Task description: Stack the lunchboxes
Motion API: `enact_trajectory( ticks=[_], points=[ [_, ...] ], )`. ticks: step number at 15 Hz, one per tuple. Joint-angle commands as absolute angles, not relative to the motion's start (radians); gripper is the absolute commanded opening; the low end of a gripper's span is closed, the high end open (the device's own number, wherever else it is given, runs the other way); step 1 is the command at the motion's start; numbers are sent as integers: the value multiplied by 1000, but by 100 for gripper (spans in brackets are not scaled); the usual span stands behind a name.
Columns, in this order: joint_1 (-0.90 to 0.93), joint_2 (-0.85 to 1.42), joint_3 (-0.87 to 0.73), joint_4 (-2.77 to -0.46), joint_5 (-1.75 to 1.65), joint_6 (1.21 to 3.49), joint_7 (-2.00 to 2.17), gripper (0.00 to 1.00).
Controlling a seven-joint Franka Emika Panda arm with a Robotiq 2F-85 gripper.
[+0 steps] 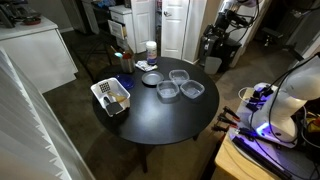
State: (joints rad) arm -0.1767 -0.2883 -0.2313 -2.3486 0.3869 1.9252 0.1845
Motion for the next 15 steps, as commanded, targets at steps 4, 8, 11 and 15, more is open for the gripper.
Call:
enact_trajectory(
  ticks=[4,8,11,15],
  points=[
    [-170,-197,-188,-2321,391,1944,195,100],
    [-165,-165,-179,-2304,391,1943,202,100],
    [-165,-165,-179,-2303,391,1943,202,100],
    [-165,-109,-179,-2289,406,1971,226,100]
  ],
)
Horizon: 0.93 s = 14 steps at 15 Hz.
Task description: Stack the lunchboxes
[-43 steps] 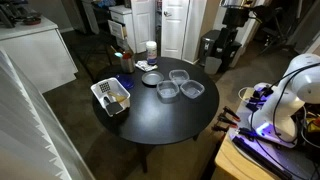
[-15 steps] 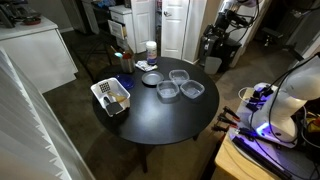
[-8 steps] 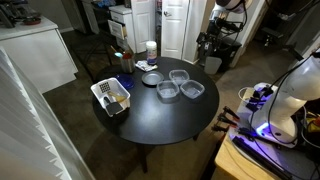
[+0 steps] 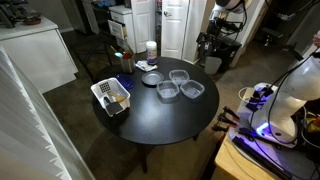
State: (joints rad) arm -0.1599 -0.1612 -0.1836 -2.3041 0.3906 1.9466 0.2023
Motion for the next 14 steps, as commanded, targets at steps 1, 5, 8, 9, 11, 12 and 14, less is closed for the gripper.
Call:
enact_trajectory(
  ticks=[1,5,8,9,11,12,14],
  points=[
    [-162,-74,-176,-2285,414,1997,235,100],
    [-141,89,-151,-2271,405,2160,261,100],
    [-111,236,-127,-2260,366,2335,329,100],
    [-97,289,-126,-2250,349,2402,379,100],
    [-69,386,-142,-2223,331,2519,492,100],
    [-55,430,-153,-2205,326,2562,546,100],
    [-27,506,-190,-2167,307,2615,650,100]
  ],
)
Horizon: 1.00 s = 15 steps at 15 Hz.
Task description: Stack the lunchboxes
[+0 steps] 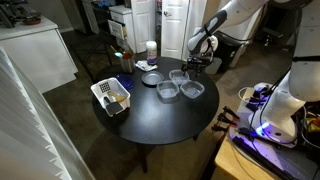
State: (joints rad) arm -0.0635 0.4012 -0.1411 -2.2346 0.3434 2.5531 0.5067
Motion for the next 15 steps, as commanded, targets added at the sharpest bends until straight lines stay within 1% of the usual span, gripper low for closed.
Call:
enact_trajectory(
  ticks=[1,5,15],
  points=[
    [-15,543,-210,-2147,301,2633,695,100],
    [6,642,-248,-2075,281,2624,816,100],
    [28,770,-211,-1971,296,2619,922,100]
  ],
)
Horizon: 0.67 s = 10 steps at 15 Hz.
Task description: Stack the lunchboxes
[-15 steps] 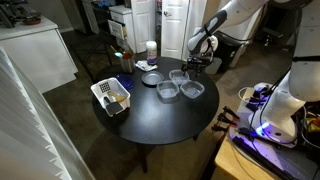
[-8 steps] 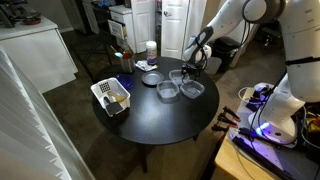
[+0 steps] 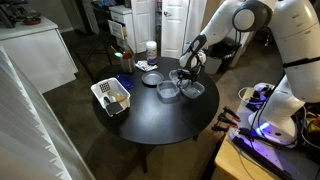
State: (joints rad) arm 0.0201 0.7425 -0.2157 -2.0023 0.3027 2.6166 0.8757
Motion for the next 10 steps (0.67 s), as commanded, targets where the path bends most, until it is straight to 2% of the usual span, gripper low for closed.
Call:
enact_trajectory(
  ticks=[1,2,3,10],
  points=[
    [28,777,-208,-1962,296,2620,925,100],
    [30,781,-209,-1956,292,2615,926,100],
    [27,786,-206,-1951,293,2614,921,80],
    [31,792,-208,-1943,292,2614,922,34]
  ],
)
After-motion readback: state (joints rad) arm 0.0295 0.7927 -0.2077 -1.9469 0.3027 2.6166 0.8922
